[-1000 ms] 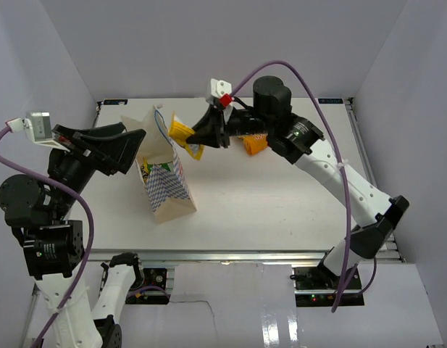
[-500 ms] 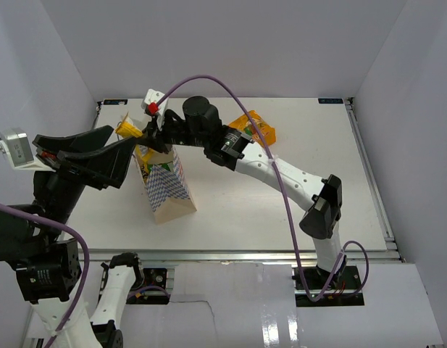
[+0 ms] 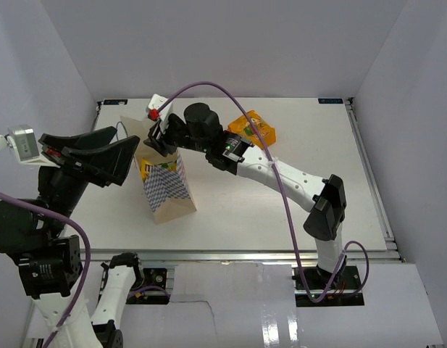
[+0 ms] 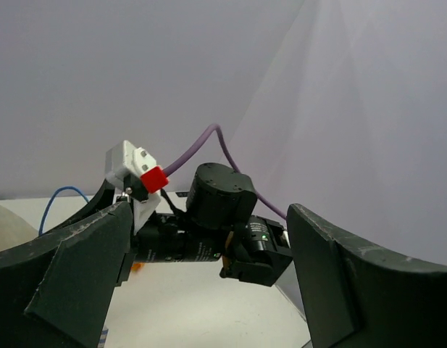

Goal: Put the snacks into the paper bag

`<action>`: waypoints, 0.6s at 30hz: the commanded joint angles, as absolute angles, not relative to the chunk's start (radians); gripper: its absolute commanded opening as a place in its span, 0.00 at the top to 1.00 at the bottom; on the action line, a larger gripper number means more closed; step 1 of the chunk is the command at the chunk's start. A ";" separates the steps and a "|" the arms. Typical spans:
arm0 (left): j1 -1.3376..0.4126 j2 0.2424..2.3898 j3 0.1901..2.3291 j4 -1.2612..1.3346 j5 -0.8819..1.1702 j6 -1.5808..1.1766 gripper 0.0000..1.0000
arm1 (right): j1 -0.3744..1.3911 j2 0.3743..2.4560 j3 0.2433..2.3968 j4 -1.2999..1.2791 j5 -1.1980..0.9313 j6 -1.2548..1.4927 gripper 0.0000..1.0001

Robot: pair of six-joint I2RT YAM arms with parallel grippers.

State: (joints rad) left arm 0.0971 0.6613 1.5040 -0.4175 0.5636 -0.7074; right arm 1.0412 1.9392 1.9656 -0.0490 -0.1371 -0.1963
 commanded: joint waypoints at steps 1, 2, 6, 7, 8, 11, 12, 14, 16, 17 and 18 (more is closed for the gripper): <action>0.103 0.712 1.477 -0.419 0.594 -0.730 0.02 | 1.046 1.835 1.965 -0.020 -0.147 -0.178 0.51; 0.101 0.721 1.476 -0.413 0.603 -0.733 0.02 | 1.045 1.806 1.956 -0.032 -0.156 -0.175 0.50; 0.101 0.802 1.499 -0.402 0.701 -0.768 0.02 | 1.011 1.714 1.921 -0.089 -0.341 -0.176 0.42; 0.101 0.824 1.511 -0.399 0.719 -0.778 0.02 | 0.996 1.692 1.908 -0.110 -0.403 -0.199 0.40; 0.103 0.865 1.519 -0.396 0.738 -0.782 0.02 | 0.980 1.643 1.892 -0.148 -0.458 -0.210 0.33; 0.103 0.951 1.546 -0.388 0.796 -0.799 0.02 | 0.891 1.528 1.751 -0.196 -0.624 -0.242 0.17; 0.100 0.971 1.551 -0.387 0.810 -0.802 0.02 | 0.829 1.497 1.659 -0.202 -0.636 -0.245 0.14; 0.083 1.026 1.563 -0.384 0.830 -0.801 0.02 | 0.713 1.416 1.565 -0.227 -0.672 -0.264 0.08; -0.001 1.063 1.574 -0.383 0.781 -0.778 0.02 | 0.629 1.343 1.444 -0.250 -0.680 -0.284 0.04; -0.062 1.083 1.586 -0.383 0.744 -0.764 0.02 | 0.547 1.321 1.409 -0.268 -0.693 -0.297 0.03; -0.127 1.130 1.594 -0.385 0.697 -0.750 0.02 | 0.508 1.296 1.372 -0.279 -0.699 -0.308 0.03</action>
State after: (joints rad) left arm -0.0002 1.0908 1.5394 -0.3904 0.7433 -0.7811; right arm 0.6067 1.3361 1.4536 -0.2035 -0.6193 -0.2634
